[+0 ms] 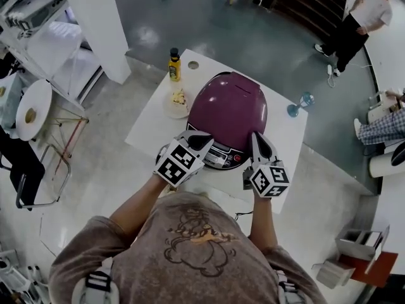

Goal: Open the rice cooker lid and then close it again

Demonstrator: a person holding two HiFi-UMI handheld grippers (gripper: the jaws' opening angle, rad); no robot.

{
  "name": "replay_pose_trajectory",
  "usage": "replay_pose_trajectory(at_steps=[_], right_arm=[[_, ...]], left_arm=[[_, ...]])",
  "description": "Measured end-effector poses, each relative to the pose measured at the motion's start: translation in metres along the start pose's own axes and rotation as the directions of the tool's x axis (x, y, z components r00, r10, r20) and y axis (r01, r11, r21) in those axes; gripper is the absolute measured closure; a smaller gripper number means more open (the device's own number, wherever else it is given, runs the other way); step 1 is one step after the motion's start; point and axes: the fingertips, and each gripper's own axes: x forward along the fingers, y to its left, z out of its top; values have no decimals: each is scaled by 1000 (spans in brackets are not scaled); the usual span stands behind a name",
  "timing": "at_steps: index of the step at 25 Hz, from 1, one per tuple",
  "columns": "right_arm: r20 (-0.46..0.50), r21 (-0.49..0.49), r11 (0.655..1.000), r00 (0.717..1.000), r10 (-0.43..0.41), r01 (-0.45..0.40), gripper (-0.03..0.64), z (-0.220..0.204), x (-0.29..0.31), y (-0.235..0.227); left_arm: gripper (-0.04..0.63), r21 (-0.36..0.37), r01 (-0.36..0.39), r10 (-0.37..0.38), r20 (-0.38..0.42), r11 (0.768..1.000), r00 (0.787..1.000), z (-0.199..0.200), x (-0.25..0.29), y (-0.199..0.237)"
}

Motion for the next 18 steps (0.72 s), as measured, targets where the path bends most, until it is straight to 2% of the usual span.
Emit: replay_pose_trajectory(at_steps=[5, 10, 18], right_arm=[[-21, -25, 1000, 1000, 12, -12, 615, -1, 0, 2], [-16, -45, 998, 999, 33, -34, 614, 5, -2, 6], [28, -61, 995, 996, 81, -79, 615, 32, -6, 8]], left_arm=[[577, -25, 39, -38, 17, 999, 999, -1, -1, -2], [577, -103, 73, -66, 74, 992, 995, 7, -11, -7], [577, -122, 108, -97, 88, 987, 991, 12, -7, -12]])
